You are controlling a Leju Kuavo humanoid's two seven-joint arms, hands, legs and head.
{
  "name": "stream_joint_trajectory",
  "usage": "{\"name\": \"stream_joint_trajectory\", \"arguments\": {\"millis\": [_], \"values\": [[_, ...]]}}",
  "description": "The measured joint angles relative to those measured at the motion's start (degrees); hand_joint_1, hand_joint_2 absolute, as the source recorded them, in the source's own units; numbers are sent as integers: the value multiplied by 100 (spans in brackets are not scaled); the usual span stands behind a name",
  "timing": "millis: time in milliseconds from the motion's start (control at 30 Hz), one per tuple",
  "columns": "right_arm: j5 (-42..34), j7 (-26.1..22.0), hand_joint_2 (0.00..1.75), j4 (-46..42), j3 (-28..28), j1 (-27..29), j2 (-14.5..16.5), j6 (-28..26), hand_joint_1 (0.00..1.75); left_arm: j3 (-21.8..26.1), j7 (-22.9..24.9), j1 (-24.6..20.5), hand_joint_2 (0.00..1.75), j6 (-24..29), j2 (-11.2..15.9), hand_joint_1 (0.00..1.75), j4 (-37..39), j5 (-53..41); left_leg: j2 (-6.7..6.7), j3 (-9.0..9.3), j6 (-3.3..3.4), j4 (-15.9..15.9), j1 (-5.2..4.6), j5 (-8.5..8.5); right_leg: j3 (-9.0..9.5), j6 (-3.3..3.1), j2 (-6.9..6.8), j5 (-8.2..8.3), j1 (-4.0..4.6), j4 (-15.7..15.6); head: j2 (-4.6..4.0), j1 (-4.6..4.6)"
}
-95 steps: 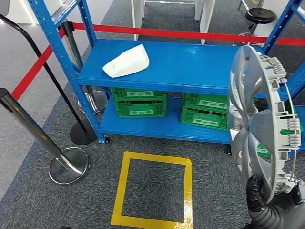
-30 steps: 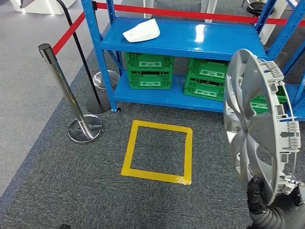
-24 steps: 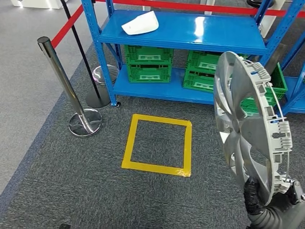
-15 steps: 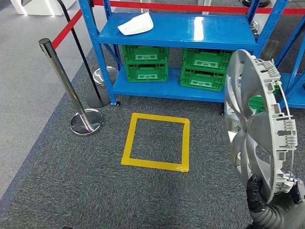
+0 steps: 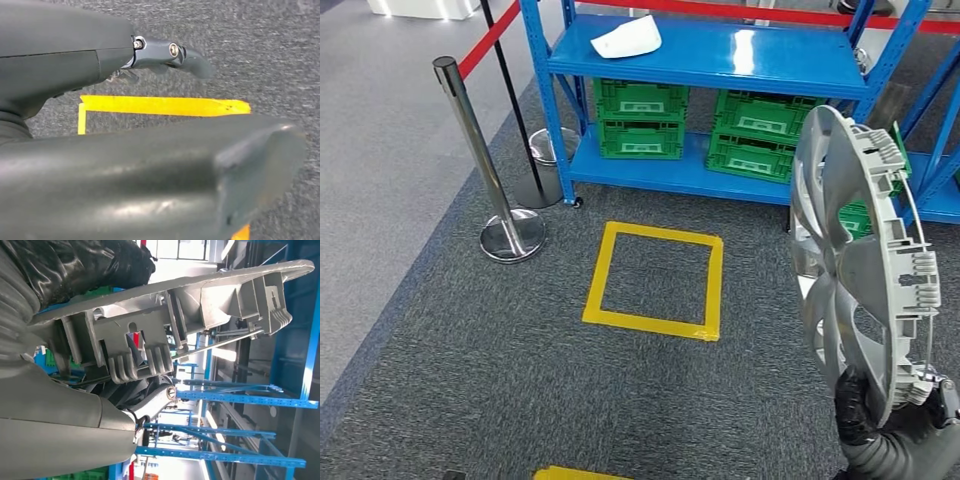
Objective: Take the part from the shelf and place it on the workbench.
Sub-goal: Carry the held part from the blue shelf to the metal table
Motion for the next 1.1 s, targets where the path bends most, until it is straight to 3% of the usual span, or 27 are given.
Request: {"name": "stream_joint_trajectory", "arguments": {"millis": [33,67,100,133,200,267,333,400,433,467,533,567,600,633,667,733,800,900,933,1000,1067,1100], "values": [[12,0,175,2,4,-7,-1,-1,175,7,0,-2,0,0,2,0,0,0,6,-88,14,4,-8,68,-82,19,11,-270,-6,374,0,8],[30,0,175,3,7,-11,-2,-2,175,13,0,-1,0,0,5,0,0,0,13,-181,15,12,-16,140,-124,35,14,-421,-14,718,0,9],[51,0,175,4,9,-16,-2,-5,175,16,1,-1,0,0,8,0,0,0,18,-278,11,24,-23,212,-108,46,14,-421,-20,933,0,9],[75,0,175,4,11,-21,-2,-7,175,19,3,-1,0,0,10,0,0,-1,21,-375,2,40,-26,280,-6,52,14,-294,-25,964,0,10],[124,0,175,1,12,-38,-2,-10,175,22,10,-1,0,0,12,0,0,-2,20,-556,-32,89,-26,401,492,50,16,4,-34,420,0,11],[172,0,175,-2,12,-57,-2,-9,175,25,16,0,0,0,16,0,0,-3,14,-689,-85,145,-33,509,1107,25,27,-29,-24,-453,0,5],[205,0,175,-1,12,-58,-2,-9,175,33,18,2,0,-1,21,0,0,-4,10,-746,-143,162,-25,614,1315,-25,38,-147,12,-866,0,0],[213,0,175,2,9,-57,-2,9,175,48,19,12,0,-2,29,0,0,-8,-3,-786,-206,163,0,655,1210,-118,23,-69,28,-891,0,7],[209,0,175,4,6,-61,-2,24,175,54,18,17,0,-2,28,0,0,-11,-11,-826,-240,235,11,539,1156,-175,10,-9,26,-899,0,0],[202,0,175,6,3,-65,-1,38,175,57,15,23,0,-3,26,0,0,-15,-19,-883,-270,401,20,325,1091,-225,-4,58,18,-909,0,-8],[188,0,175,17,-4,-63,-1,36,175,59,8,26,0,-3,13,0,0,-22,-23,-1030,-310,1075,40,-281,968,-278,-25,179,23,-900,0,-31],[182,0,175,27,-8,-61,-1,25,175,60,5,26,0,-4,10,0,0,-27,-23,-1087,-320,1456,46,-491,903,-284,-34,239,30,-886,0,-34],[178,0,175,36,-12,-59,-1,14,175,61,3,24,0,-3,11,0,0,-34,-23,-1091,-324,1735,49,-567,827,-285,-38,291,37,-863,0,-33],[176,0,175,44,-16,-58,-1,6,175,62,1,23,0,-3,13,0,0,-42,-23,-1015,-322,1827,49,-509,741,-280,-42,338,41,-835,0,-34],[174,0,175,49,-19,-56,-1,3,175,62,1,24,0,-2,14,0,0,-51,-22,-835,-314,1674,48,-356,651,-272,-46,376,41,-804,0,-35],[178,0,175,57,-22,-48,-1,1,175,63,-1,18,0,4,16,0,0,-62,17,-273,-281,897,40,-133,520,-239,-61,439,46,-752,0,-39],[191,0,175,61,-23,-41,-1,1,175,63,-3,1,0,16,17,0,0,-65,59,139,-227,207,13,-179,466,-181,-91,503,52,-728,0,-36],[216,0,175,61,-23,-40,-1,1,175,66,-7,6,0,29,17,0,0,-68,27,167,-116,-1,-13,-178,430,-77,-145,566,36,-714,0,-34],[223,0,175,62,-23,-36,-1,1,175,67,-7,12,0,32,15,0,0,-71,9,145,-69,-16,-7,-137,383,-46,-127,505,31,-645,0,-27],[228,0,175,66,-22,-28,-2,-2,175,68,-6,15,0,38,8,0,0,-78,-26,83,3,-33,10,-50,162,4,-47,167,23,-168,0,1],[223,0,175,82,-17,-10,-2,-7,175,73,-5,16,0,49,8,0,0,-81,-74,-7,26,-19,2,19,-133,32,4,-250,17,619,0,24],[226,0,175,96,-14,11,-2,-9,175,80,-1,19,0,55,8,0,0,-81,-107,-51,25,-9,-3,50,-215,37,12,-352,15,892,0,26]]}}
